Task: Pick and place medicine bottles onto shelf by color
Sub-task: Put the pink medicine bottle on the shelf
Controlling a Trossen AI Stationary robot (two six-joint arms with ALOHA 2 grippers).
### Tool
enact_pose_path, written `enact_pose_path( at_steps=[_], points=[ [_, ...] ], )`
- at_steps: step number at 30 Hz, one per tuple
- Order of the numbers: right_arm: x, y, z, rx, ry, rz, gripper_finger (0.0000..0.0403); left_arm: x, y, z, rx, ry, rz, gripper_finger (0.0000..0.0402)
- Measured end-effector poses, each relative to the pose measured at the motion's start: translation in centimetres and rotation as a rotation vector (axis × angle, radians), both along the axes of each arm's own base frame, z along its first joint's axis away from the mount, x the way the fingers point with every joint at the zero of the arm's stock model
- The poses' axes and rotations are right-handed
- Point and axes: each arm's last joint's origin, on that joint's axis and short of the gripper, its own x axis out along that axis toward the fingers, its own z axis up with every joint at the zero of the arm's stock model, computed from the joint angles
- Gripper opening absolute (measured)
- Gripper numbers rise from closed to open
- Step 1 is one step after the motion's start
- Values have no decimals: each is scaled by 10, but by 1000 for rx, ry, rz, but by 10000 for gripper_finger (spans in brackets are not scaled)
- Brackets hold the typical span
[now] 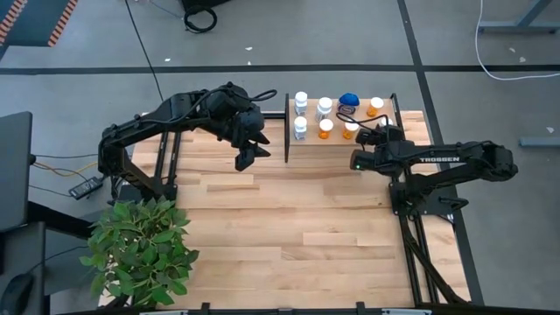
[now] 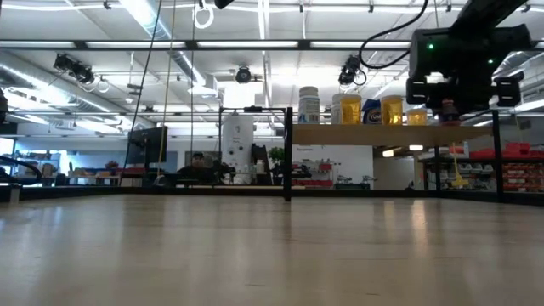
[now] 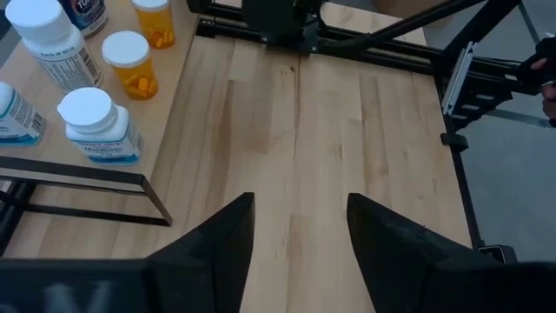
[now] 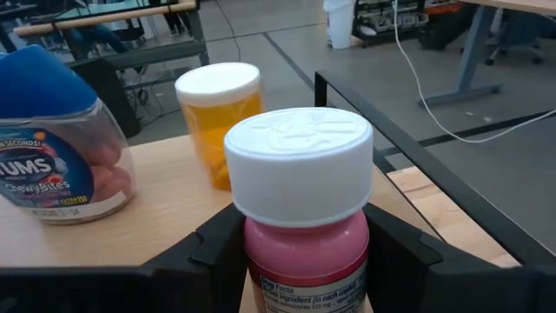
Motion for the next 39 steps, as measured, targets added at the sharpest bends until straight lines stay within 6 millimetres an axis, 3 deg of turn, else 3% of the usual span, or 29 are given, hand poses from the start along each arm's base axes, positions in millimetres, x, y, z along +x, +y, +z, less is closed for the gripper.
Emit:
enact_pose_path(
  at_steps=[9, 20, 33, 39],
  points=[
    [3, -1, -4, 90, 14, 28, 213, 0, 0, 0, 0, 0, 0, 192],
    [5, -1, -3, 97, 26, 33, 216, 0, 0, 0, -5, 1, 4, 190],
    [22, 2, 30, 146, 90, 166, 216, 0, 0, 0, -4, 1, 3, 196],
    [18, 7, 51, 199, 167, 192, 216, 0, 0, 0, -23, 2, 19, 198]
  ],
)
